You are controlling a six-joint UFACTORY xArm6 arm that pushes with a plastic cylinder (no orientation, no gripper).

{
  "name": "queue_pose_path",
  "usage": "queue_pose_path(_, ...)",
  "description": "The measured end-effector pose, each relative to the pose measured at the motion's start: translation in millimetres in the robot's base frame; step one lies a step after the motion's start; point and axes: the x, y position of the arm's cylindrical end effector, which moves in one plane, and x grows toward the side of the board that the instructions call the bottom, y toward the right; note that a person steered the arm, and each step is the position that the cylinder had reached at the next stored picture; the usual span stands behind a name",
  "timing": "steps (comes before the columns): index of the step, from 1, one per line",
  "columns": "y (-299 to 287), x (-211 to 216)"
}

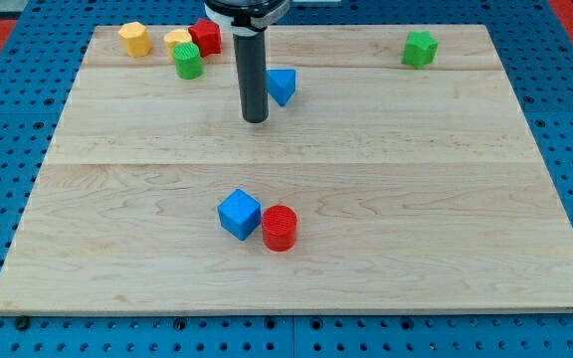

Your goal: Push the blue triangle closer to the green star

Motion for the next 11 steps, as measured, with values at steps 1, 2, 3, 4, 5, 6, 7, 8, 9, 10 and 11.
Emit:
queue_pose_path(1, -19.3, 5.9)
queue_pose_path(2, -57.1, 12.3)
queue_pose_path(3, -39.6, -2.7)
queue_pose_path(4, 36.6, -25.7)
queue_pose_path(5, 52.1, -45.5)
queue_pose_path(6, 26.6, -48.1)
queue_pose_path(7, 32.2, -71.8)
queue_pose_path(8, 31.8, -77.6)
queue_pose_path(9, 71.7, -78.9)
queue_pose_path(10, 101.3, -79.4)
queue_pose_path(11, 68.9, -79.7)
